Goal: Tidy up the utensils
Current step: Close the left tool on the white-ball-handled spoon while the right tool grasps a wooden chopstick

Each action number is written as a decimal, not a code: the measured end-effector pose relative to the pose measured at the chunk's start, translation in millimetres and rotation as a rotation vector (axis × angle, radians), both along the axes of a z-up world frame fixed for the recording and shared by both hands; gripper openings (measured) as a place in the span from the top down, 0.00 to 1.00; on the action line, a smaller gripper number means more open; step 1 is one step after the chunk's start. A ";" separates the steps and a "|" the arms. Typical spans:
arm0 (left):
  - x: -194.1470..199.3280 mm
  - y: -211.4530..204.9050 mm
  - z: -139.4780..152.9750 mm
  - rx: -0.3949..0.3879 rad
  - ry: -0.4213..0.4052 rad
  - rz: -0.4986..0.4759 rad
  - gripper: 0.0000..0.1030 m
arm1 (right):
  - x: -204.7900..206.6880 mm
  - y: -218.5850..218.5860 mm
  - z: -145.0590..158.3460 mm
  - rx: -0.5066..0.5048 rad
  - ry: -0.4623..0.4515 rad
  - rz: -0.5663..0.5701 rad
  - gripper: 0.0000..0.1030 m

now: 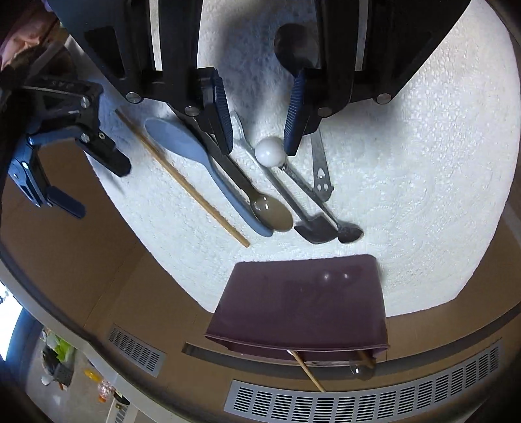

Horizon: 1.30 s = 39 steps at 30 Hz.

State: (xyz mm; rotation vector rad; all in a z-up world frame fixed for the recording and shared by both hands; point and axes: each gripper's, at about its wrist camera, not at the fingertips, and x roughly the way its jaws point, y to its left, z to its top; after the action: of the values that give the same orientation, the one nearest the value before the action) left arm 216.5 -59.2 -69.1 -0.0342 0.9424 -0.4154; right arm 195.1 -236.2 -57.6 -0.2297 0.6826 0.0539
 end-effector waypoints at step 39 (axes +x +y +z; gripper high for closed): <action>-22.0 92.6 39.0 0.071 -0.160 0.202 0.78 | 93.8 54.4 -24.2 0.108 0.287 0.209 0.72</action>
State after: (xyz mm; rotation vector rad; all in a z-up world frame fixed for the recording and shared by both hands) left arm 194.5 33.3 -30.1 -0.0311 0.7867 -0.1948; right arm 288.9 -181.7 -81.7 -0.1904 0.9369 0.3276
